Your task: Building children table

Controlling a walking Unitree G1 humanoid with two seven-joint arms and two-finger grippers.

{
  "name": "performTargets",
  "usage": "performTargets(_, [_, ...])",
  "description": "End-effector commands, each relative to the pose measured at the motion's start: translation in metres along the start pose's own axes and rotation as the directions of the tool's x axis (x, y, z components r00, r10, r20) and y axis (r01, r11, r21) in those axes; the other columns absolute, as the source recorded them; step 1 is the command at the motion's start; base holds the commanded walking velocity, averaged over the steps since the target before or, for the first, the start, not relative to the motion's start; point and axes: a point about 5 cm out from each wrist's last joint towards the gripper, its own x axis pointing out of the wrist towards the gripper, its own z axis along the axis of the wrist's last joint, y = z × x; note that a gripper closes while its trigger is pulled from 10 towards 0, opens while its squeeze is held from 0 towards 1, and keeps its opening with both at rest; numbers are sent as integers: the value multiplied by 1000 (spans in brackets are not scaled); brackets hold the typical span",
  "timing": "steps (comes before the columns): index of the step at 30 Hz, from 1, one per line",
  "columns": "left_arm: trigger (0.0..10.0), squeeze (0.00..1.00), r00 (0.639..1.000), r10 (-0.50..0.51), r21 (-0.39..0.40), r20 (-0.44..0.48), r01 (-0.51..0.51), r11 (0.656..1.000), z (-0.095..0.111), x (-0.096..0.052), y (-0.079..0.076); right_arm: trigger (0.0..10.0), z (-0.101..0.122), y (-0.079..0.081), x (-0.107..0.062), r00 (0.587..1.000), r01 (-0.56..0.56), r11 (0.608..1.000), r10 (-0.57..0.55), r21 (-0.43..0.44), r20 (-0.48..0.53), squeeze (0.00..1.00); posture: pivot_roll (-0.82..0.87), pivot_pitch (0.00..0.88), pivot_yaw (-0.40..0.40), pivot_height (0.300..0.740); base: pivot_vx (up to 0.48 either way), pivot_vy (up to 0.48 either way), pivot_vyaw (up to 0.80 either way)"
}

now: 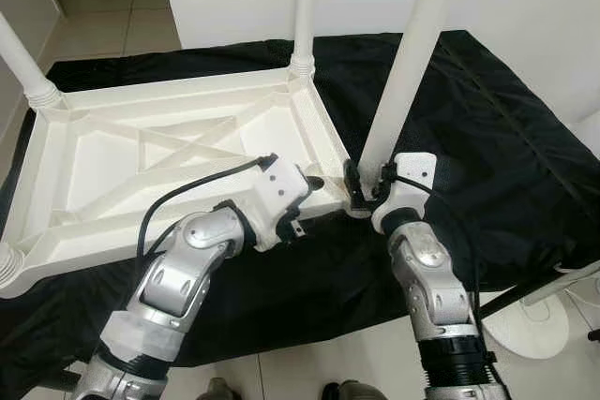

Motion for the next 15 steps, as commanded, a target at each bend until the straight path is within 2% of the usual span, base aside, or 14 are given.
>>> performTargets(1, [10000,0,997,78,9,-6,-78,997,-1,-1,5,10000,1,-3,-3,1000,-16,1000,16,3,12,812,-77,42,8,740,0,0,0])
performTargets(2, [10000,0,997,78,9,-6,-78,997,-1,-1,5,10000,1,-3,-3,1000,-16,1000,16,3,12,812,-77,42,8,740,0,0,0])
performTargets(3, [10000,0,997,78,11,-7,-77,997,-1,-2,6,10000,6,-8,-6,991,-131,991,132,-21,23,0,-82,61,10,740,0,0,0])
performTargets(6, [10000,0,997,70,13,-18,-69,998,-3,-2,5,10000,7,-14,-10,962,-271,960,272,-76,5,0,-80,51,21,740,0,0,0])
performTargets(8, [10000,0,998,66,15,-23,-65,998,-4,-2,4,10000,6,-16,-11,954,-298,951,299,-79,-2,0,-78,47,24,740,0,0,0])
performTargets(9, [10000,0,998,45,18,-35,-44,999,-5,-1,1,10000,0,-18,-14,914,-405,912,402,-65,-49,0,-78,47,24,740,0,0,0])
performTargets(11, [10000,0,999,16,15,-35,-15,1000,-4,-1,-1,10000,-2,-20,-13,878,-478,875,472,-83,-78,0,-66,42,33,740,0,0,0])
performTargets(15, [10000,0,999,3,24,-39,-2,1000,-3,-2,0,10000,0,-23,-8,853,-522,846,515,-110,-89,0,-62,42,36,740,0,0,0])
